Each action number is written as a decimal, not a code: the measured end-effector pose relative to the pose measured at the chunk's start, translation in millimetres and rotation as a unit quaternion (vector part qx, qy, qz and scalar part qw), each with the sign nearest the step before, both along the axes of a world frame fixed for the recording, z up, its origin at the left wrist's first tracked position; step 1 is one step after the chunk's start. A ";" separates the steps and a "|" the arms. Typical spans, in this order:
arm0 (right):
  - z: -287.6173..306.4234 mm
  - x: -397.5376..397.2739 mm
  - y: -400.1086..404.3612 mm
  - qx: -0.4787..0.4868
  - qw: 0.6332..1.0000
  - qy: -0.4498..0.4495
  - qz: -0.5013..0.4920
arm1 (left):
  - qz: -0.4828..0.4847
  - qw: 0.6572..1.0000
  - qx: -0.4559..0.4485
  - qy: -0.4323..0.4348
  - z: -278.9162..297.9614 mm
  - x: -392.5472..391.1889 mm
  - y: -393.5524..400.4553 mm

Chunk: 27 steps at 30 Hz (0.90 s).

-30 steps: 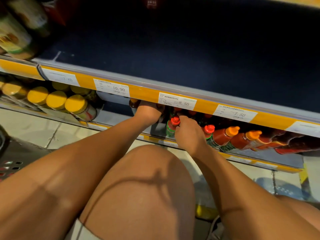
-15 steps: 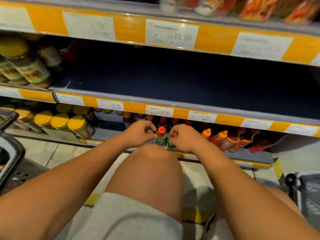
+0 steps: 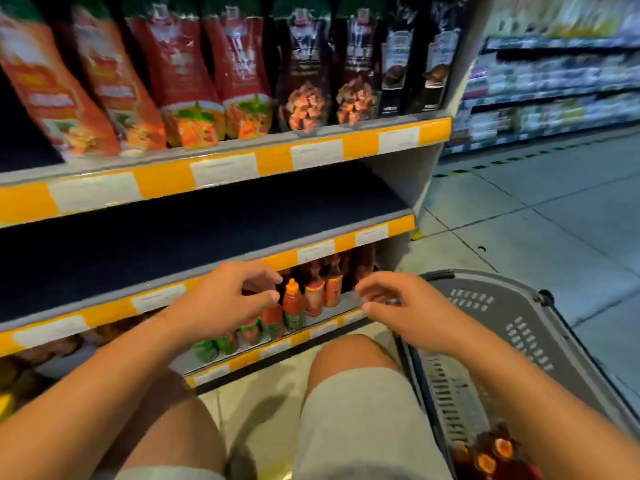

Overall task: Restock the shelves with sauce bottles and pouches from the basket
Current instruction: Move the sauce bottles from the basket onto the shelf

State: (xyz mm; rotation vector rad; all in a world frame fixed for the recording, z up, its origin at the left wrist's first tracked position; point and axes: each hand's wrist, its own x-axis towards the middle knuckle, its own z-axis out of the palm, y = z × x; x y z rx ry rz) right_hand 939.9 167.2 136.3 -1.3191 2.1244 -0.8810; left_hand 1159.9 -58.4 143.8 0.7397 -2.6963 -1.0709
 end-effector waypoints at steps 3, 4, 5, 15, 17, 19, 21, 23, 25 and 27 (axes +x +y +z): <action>-21.4 -33.1 88.7 0.021 0.995 0.004 -0.097 | -0.095 0.995 -0.008 -0.008 16.3 -43.0 55.8; -29.8 -41.1 115.3 0.029 0.992 0.011 -0.124 | -0.125 0.992 -0.011 -0.016 17.2 -56.7 73.7; -38.2 -47.3 145.3 0.036 0.987 0.021 -0.153 | -0.158 0.987 -0.021 -0.024 15.7 -73.7 92.9; -105.7 -82.6 284.2 0.128 0.970 0.062 -0.196 | -0.392 0.909 -0.066 -0.122 -45.1 -191.3 227.6; -119.6 -91.4 291.1 0.185 0.967 0.060 -0.167 | -0.427 0.887 -0.074 -0.160 -62.3 -211.3 252.1; -133.6 -99.1 292.5 0.234 0.961 0.045 -0.141 | -0.456 0.861 -0.081 -0.211 -80.1 -228.4 274.1; -146.1 -105.0 290.7 0.261 0.957 0.026 -0.122 | -0.481 0.831 -0.096 -0.261 -96.6 -244.0 292.6; -155.2 -107.9 286.7 0.278 0.954 0.005 -0.108 | -0.491 0.817 -0.087 -0.290 -112.1 -258.5 306.9; -165.2 -110.0 281.2 0.300 0.950 0.000 -0.090 | -0.490 0.813 -0.077 -0.305 -126.4 -272.8 317.9; -175.8 -112.0 272.6 0.329 0.942 0.002 -0.061 | -0.475 0.817 -0.067 -0.319 -143.3 -284.4 323.6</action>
